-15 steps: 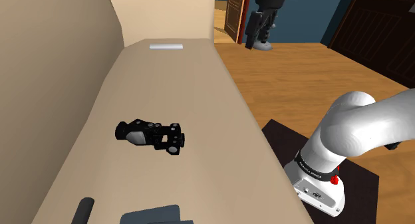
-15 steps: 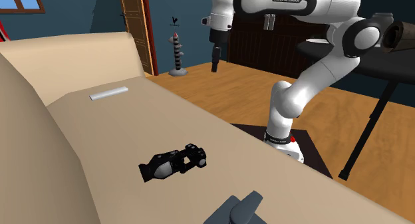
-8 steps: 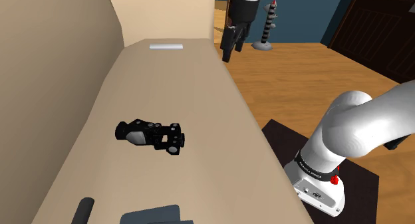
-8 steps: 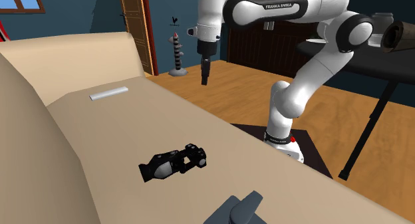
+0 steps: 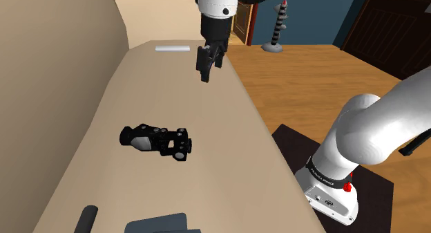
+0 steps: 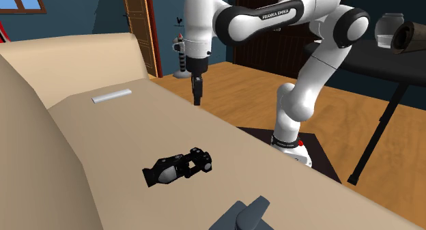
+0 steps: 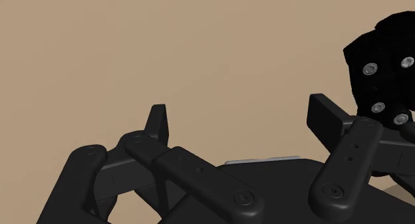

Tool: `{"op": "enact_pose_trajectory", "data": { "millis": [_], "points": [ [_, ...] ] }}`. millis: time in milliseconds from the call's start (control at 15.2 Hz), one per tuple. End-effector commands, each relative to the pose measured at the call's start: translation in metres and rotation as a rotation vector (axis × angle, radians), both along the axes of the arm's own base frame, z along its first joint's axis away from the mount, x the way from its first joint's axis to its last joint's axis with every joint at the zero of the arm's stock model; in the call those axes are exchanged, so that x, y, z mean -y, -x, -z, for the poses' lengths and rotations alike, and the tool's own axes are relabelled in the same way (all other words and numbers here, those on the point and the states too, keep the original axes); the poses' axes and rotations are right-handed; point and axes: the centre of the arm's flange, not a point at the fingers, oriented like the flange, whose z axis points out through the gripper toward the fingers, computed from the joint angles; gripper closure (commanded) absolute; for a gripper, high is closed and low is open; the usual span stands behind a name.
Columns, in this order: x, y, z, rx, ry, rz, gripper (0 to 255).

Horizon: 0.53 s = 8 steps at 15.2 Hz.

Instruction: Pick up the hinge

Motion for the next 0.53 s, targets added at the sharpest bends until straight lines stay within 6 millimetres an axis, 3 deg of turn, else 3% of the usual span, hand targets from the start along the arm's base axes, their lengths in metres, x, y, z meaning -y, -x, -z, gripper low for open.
{"op": "enact_pose_trajectory", "data": {
  "millis": [0, 462],
  "points": [
    [-0.024, -0.007, 0.012, -0.007, 0.004, -0.031, 0],
    [-0.109, -0.025, 0.048, -0.03, 0.021, -0.135, 0]
  ]
}}
